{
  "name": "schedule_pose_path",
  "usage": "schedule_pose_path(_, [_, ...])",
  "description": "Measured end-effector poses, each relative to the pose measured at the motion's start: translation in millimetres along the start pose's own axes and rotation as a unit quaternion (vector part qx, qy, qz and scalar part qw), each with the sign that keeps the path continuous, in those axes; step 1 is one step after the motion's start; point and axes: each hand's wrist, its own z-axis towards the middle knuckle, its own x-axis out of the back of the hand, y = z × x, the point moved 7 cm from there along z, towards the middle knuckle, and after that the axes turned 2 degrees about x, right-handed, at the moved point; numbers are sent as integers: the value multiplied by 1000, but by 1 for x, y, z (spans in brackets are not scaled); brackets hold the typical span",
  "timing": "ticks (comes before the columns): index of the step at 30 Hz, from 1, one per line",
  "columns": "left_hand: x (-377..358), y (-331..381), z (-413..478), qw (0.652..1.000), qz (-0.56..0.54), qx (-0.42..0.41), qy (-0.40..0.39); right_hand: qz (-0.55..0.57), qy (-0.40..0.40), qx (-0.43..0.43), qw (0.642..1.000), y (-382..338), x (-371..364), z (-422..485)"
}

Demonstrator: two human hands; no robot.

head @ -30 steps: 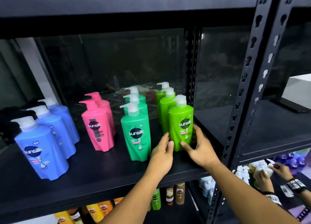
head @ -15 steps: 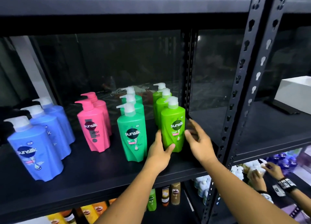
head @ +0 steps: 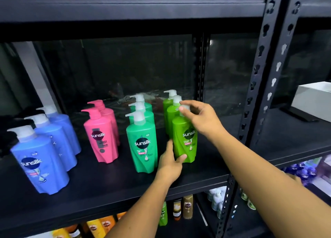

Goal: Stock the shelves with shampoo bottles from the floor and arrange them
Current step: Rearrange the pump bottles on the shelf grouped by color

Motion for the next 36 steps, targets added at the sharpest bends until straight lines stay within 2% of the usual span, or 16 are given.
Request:
schedule_pose_path(9, [-4,-6,7,1000,-4,0,6,8,72,-4,997,5,-2,0])
schedule_pose_path(13, [-5,-9,8,1000,-26,6,-4,-8,80,4,997,-2,-4,-8])
schedule_pose_path(16, [-5,-11,8,998,-64,6,-21,51,77,-9,996,7,-5,-36])
schedule_pose_path(19, [-4,-11,7,996,-87,2,-35,89,51,-50,993,48,-9,-69])
schedule_pose_path(24, [-2,-14,10,999,-35,-8,-5,-4,-36,-80,996,104,-16,-103])
schedule_pose_path(36, [-5,-13,12,1000,13,-22,-1,-55,-24,-88,994,117,-16,-104])
